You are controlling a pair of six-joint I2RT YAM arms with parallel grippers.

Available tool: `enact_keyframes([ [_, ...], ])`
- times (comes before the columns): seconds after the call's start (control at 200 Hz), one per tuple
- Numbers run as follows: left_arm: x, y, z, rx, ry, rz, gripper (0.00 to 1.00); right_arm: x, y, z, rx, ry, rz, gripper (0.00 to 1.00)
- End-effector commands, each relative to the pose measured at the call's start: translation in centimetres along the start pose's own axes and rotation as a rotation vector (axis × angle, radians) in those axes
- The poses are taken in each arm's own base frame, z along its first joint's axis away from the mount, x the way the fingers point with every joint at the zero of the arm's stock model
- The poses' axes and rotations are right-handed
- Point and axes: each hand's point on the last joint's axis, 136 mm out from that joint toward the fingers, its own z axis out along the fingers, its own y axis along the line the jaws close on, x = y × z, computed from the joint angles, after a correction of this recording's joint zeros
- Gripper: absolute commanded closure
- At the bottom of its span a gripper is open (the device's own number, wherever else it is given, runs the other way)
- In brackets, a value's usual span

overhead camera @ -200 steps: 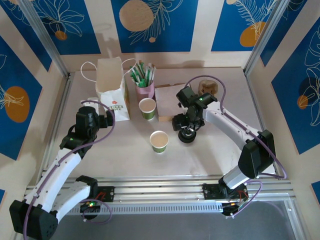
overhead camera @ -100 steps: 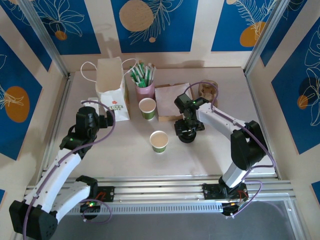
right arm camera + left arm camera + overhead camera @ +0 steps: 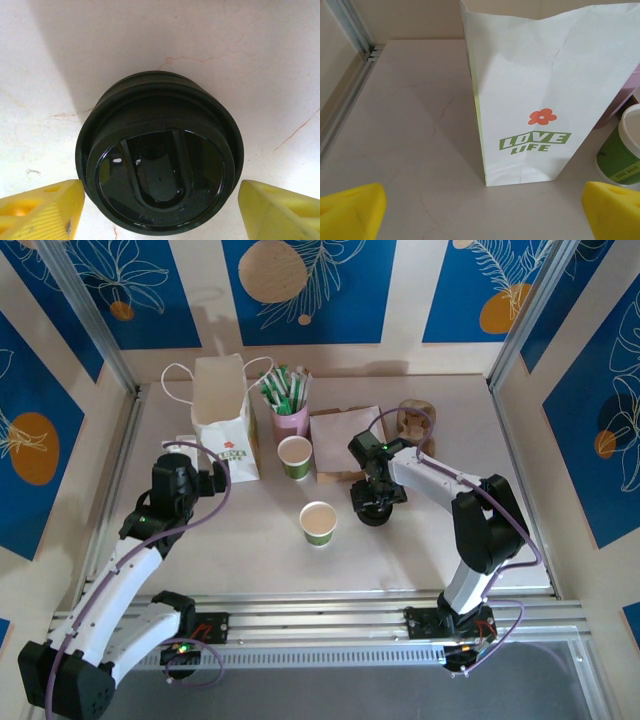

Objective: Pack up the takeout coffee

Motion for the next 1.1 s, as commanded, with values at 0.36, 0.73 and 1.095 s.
enact_keyframes([
  [0.36,-0.1,-0.1,-0.3,-0.001,-0.014,0.014,0.0,0.8,-0.2,1.9,0.01,0.048,0.026,0.23],
  [0.73,-0.1,-0.1,-0.3,-0.001,-0.016,0.015,0.0,0.8,-0.1,2.1,0.01,0.052,0.034,0.23],
  [1.095,-0.1,-0.1,-0.3,-0.002,-0.015,0.015,0.0,0.3,-0.1,0.5,-0.007,0.018,0.038,0.36],
])
